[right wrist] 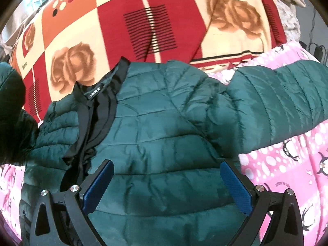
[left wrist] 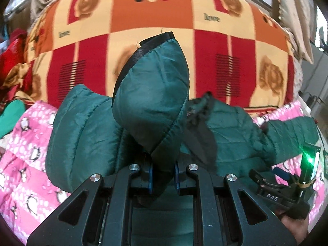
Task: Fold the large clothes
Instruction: 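Carry the held sleeve across the jacket body with the left gripper, then lay the sleeve on the jacket body and open the left gripper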
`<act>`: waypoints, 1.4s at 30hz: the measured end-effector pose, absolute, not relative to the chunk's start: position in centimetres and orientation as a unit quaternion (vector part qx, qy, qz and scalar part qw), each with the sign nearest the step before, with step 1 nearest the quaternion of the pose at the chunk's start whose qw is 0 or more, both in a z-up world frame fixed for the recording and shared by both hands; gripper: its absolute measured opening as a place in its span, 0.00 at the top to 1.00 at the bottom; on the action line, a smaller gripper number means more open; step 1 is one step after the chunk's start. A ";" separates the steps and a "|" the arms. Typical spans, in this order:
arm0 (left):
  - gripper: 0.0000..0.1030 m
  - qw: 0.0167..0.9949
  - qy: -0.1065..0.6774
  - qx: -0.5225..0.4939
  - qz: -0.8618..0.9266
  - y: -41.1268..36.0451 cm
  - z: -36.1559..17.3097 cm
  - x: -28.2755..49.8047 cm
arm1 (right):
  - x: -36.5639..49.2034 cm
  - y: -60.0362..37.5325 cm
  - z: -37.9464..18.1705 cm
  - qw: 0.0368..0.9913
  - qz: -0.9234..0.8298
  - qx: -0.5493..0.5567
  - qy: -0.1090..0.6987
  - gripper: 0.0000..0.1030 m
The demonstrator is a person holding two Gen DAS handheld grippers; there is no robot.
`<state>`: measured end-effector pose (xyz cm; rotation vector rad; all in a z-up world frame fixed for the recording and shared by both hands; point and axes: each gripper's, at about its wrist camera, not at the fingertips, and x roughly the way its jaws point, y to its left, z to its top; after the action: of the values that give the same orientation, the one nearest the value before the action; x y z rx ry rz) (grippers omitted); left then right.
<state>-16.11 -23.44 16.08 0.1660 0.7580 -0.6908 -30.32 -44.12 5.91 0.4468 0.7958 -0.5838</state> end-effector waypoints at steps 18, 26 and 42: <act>0.87 0.831 0.417 0.140 -0.340 -31.9 9.3 -18.9 | -33.6 -48.5 4.0 0.842 -0.293 0.225 0.394 0.00; 0.87 0.826 0.426 0.155 -0.335 -33.6 7.6 -18.9 | -33.7 -49.3 2.3 0.835 -0.274 0.242 0.411 0.00; 0.50 0.792 0.470 0.068 -0.383 -31.4 9.7 -17.6 | -34.1 -49.2 1.7 0.824 -0.281 0.241 0.429 0.00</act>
<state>-17.58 -31.40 9.68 0.1459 1.0117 -0.8248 -34.13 -49.19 1.74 0.5121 0.9113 -0.5981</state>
